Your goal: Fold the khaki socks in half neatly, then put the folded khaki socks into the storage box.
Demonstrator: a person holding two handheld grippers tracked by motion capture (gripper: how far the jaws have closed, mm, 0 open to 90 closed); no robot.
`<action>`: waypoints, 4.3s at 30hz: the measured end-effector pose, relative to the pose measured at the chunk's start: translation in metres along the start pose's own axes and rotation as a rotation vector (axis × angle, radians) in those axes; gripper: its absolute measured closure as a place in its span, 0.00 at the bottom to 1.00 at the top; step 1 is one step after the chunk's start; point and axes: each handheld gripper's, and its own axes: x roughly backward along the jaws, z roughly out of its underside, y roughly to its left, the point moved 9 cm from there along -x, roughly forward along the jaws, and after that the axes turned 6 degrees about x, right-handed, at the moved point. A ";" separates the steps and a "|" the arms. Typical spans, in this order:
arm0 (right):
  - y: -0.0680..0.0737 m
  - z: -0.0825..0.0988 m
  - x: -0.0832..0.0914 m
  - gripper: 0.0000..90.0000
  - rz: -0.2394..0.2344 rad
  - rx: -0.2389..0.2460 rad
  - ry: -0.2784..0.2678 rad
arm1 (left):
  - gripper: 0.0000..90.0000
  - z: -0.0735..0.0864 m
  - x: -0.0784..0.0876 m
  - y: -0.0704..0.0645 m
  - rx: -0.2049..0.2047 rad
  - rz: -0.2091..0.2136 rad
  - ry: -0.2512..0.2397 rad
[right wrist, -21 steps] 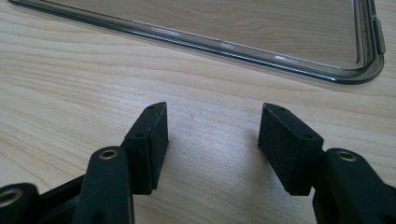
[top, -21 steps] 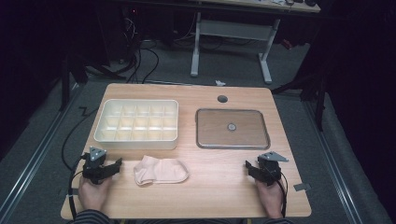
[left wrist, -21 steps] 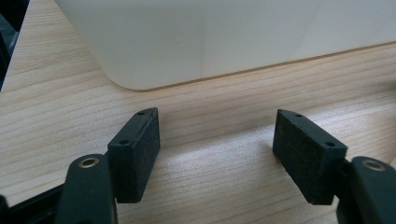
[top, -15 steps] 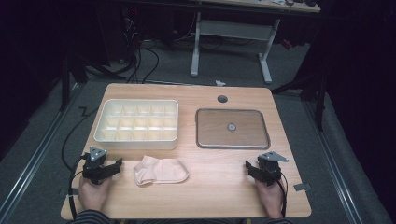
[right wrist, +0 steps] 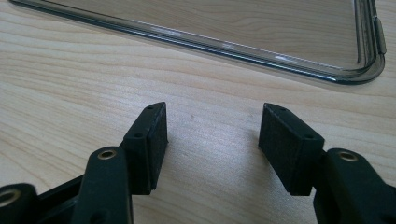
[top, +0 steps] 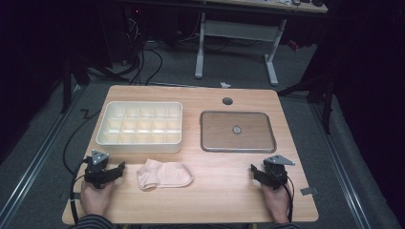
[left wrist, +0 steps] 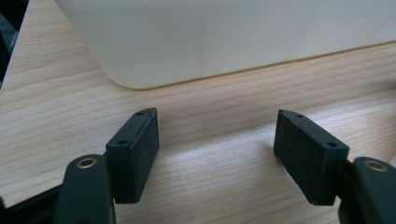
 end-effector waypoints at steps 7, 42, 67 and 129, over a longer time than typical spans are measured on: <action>0.000 0.000 0.000 0.47 0.001 -0.001 0.002 | 0.35 0.000 0.000 0.000 0.000 0.001 0.001; -0.001 0.000 0.001 0.50 -0.001 -0.011 -0.002 | 0.36 -0.003 0.009 -0.012 0.024 0.055 -0.009; 0.024 -0.014 0.013 0.60 -0.118 -0.043 -0.067 | 0.40 -0.004 0.036 -0.052 0.002 0.230 -0.021; 0.201 -0.064 -0.002 0.64 -0.454 0.263 -0.092 | 0.45 0.013 0.023 -0.098 -0.040 0.193 0.040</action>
